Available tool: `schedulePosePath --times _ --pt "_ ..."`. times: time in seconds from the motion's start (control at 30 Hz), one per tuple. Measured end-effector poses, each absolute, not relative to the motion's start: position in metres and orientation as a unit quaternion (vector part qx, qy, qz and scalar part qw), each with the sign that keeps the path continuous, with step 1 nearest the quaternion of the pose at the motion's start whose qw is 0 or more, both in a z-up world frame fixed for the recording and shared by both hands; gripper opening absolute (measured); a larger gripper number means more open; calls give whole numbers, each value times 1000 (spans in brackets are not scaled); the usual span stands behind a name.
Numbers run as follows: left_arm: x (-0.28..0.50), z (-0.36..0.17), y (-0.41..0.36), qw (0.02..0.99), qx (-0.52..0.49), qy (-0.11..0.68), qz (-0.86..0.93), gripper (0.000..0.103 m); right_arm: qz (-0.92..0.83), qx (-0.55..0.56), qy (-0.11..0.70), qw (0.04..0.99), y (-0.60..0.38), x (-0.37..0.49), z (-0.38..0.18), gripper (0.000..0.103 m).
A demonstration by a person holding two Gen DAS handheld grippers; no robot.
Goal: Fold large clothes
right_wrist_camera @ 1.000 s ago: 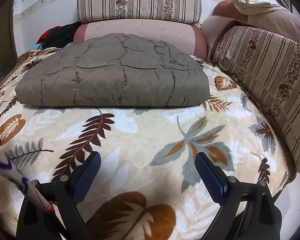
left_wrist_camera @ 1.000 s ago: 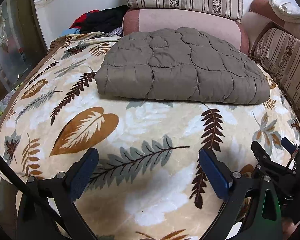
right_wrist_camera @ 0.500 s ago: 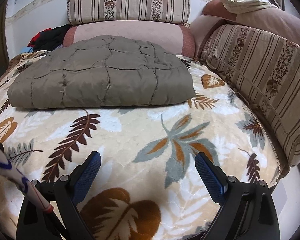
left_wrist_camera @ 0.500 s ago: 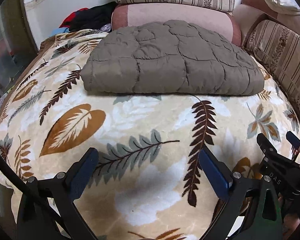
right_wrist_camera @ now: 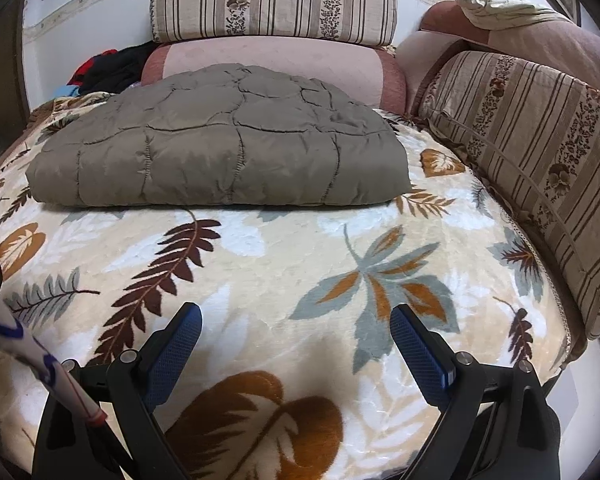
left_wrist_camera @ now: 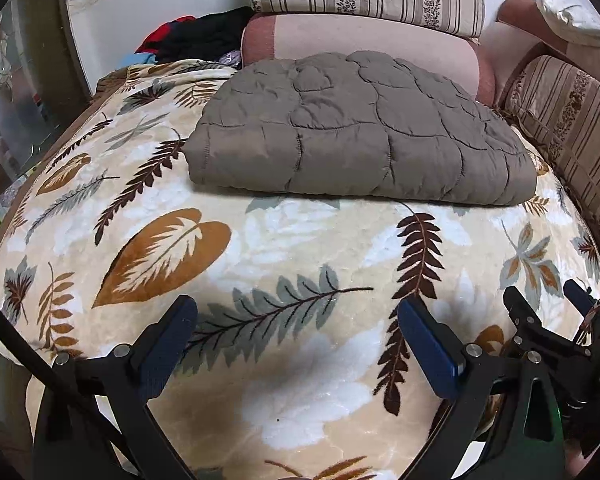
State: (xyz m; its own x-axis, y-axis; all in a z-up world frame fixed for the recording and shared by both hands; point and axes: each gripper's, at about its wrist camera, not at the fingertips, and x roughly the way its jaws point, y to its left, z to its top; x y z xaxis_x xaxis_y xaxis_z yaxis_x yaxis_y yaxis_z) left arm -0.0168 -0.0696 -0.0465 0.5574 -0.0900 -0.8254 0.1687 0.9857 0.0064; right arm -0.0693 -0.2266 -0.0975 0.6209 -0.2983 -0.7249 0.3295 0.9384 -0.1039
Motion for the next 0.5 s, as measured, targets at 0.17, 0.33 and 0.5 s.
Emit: schedulePosePath --times 0.17,0.33,0.5 --pt "-22 -47 -77 881 58 463 -75 100 -166 29 394 904 -229 -72 -99 97" --pt "-21 -49 -82 878 63 468 -79 100 -164 29 393 904 -229 -71 -100 97" --pt "-20 -54 -82 875 63 473 -83 100 -164 29 397 903 -229 -70 -102 97"
